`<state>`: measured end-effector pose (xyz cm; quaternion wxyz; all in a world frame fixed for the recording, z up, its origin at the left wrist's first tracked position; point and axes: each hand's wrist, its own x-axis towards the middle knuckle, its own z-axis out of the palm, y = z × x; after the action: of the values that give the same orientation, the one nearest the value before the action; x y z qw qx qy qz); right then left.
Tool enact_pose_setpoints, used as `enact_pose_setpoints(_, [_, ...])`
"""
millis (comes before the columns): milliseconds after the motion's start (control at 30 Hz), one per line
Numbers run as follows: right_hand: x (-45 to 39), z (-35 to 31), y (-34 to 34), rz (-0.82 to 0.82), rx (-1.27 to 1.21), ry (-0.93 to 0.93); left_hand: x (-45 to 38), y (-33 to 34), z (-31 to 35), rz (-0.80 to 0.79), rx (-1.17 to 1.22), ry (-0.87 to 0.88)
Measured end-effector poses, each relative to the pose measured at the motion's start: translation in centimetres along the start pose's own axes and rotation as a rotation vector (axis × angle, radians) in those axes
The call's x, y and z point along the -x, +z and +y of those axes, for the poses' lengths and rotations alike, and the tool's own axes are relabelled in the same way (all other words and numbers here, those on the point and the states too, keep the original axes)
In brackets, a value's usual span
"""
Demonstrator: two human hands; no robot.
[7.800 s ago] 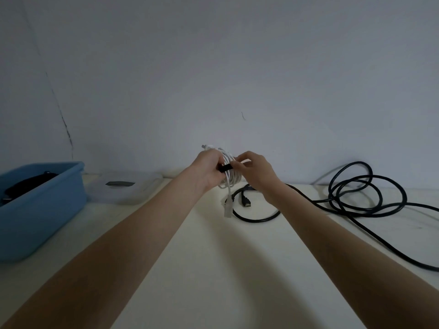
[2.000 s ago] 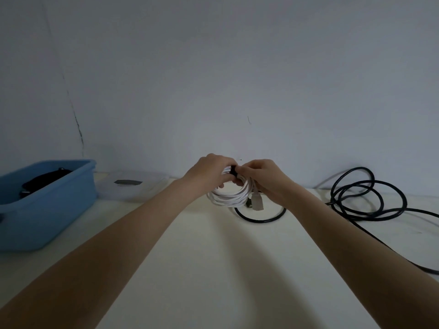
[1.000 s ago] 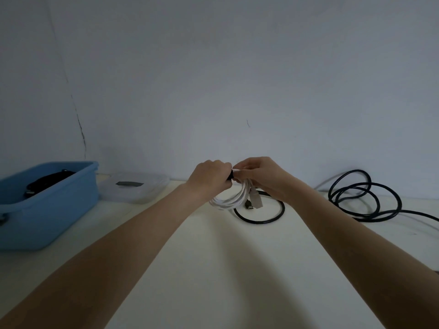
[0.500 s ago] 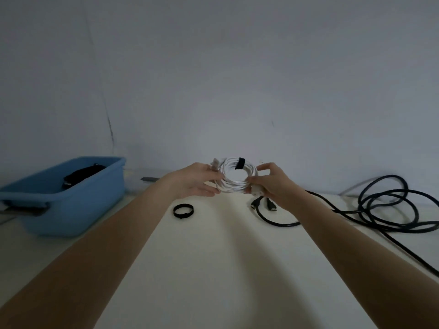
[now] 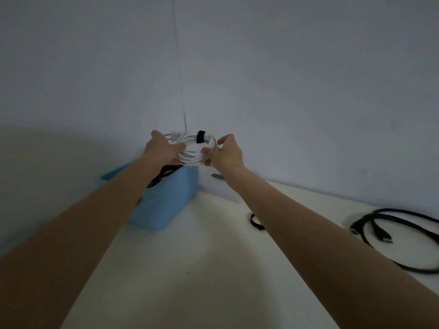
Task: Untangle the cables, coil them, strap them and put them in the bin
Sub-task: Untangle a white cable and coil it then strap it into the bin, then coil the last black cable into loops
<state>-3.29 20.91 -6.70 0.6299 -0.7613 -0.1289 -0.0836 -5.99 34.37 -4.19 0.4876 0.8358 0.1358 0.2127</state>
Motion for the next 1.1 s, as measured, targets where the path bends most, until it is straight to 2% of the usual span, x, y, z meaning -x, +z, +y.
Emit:
enact_pose_setpoints(133, [-1.9,-0.1,5.3,-0.044,0.009,-0.042,-2.5,-4.1,-1.9,0.084,-0.316,0.064])
enact_pose_setpoints(233, [-2.4,0.0,7.5,-0.116,0.072,-0.142,-3.5,-6.2,-2.9,-0.031,-0.506,-0.078])
enact_pose_setpoints(300, [-3.3,0.5,8.4,-0.214,0.356,-0.178,-3.3,-6.9,-3.3,-0.214,-0.769,-0.199])
enact_pose_setpoints(367, [-3.7,0.5,8.7,-0.359,0.673,-0.145,-3.4,-6.8,-3.4,-0.257,-0.970,-0.206])
enact_pose_setpoints(467, [-3.7,-0.2,8.6,-0.567,0.841,-0.211,-3.7,-5.4,-2.8,-0.104,-1.093,-0.017])
enact_pose_setpoints(533, [-3.3,-1.0,8.5,-0.659,0.740,-0.207,-3.8,-3.5,-1.9,0.002,-1.079,0.099])
enact_pose_setpoints(567, [-3.3,-1.2,8.3,-0.646,0.673,-0.196,-3.8,-2.4,-1.4,0.044,-1.060,0.150])
enact_pose_setpoints(667, [-4.3,-1.0,5.4,-0.394,0.548,-0.143,-3.5,0.7,0.2,0.071,-0.924,0.272])
enact_pose_setpoints(700, [-4.6,-0.5,3.4,-0.338,0.519,-0.113,-3.3,1.7,0.6,0.033,-0.871,0.294])
enact_pose_setpoints(767, [-4.4,1.1,-1.3,-0.332,0.545,-0.039,-2.4,3.9,0.8,-0.097,-0.783,0.340])
enact_pose_setpoints(900, [-0.1,5.6,-9.5,-0.539,0.792,0.165,1.0,9.6,-0.1,-0.526,-0.680,0.469])
enact_pose_setpoints(1000, [4.2,8.9,-12.7,-0.577,1.020,0.128,4.2,13.5,-0.7,-0.817,-0.660,0.499])
enact_pose_setpoints(1100, [7.2,10.2,-14.9,-0.496,1.090,0.044,7.1,17.1,-0.5,-0.970,-0.745,0.561])
